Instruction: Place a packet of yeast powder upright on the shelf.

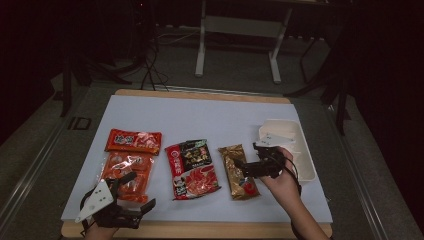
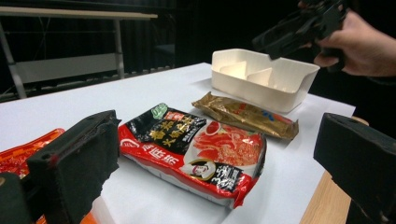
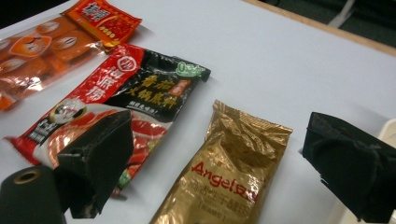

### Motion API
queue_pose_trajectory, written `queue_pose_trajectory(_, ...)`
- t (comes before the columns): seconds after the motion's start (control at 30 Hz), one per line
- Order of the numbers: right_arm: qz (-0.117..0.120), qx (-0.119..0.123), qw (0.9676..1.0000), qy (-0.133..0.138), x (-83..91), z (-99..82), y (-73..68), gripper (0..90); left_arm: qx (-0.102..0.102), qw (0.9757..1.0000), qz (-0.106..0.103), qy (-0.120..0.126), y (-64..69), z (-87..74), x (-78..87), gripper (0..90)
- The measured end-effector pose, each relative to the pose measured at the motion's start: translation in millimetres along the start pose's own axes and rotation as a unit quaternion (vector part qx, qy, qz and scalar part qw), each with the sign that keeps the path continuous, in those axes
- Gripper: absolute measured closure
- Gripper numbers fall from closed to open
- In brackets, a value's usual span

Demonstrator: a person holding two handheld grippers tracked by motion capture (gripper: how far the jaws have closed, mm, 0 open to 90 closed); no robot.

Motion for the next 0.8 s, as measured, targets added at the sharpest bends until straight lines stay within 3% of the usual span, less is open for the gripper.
queue_pose_trajectory(0.1, -0.002, -0.005, 0.9999, -0.014, -9.7, 2.2, 2.3, 8.8, 0.003, 1.0, -0.002, -0.002, -0.7, -0.5, 0.0, 1.0)
queue_pose_trajectory(0.27, -0.004, -0.033, 0.9988, -0.036, -25.7, 6.5, 12.7, 9.3, 0.003, 1.0, -0.006, -0.004, -0.5, -0.6, -0.6, 1.0)
queue_pose_trajectory(0.4, -0.002, -0.044, 0.9967, -0.068, -41.3, 9.1, 21.5, 10.4, 0.004, 1.0, -0.007, -0.005, -1.3, -0.8, -0.6, 1.0)
queue_pose_trajectory(0.8, 0.003, -0.071, 0.9891, -0.129, -78.2, 13.8, 39.0, 13.5, 0.003, 0.9999, -0.007, -0.009, -1.8, -1.2, -0.8, 1.0)
Point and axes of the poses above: each handheld gripper's, and its own axes: x roughly backward along the jaws, z roughly out of its top, y roughly to its right, the point moved 1 cm from there along -x, roughly forward along the jaws, and after that the axes turned 9 degrees about x, right-handed, at the moved point
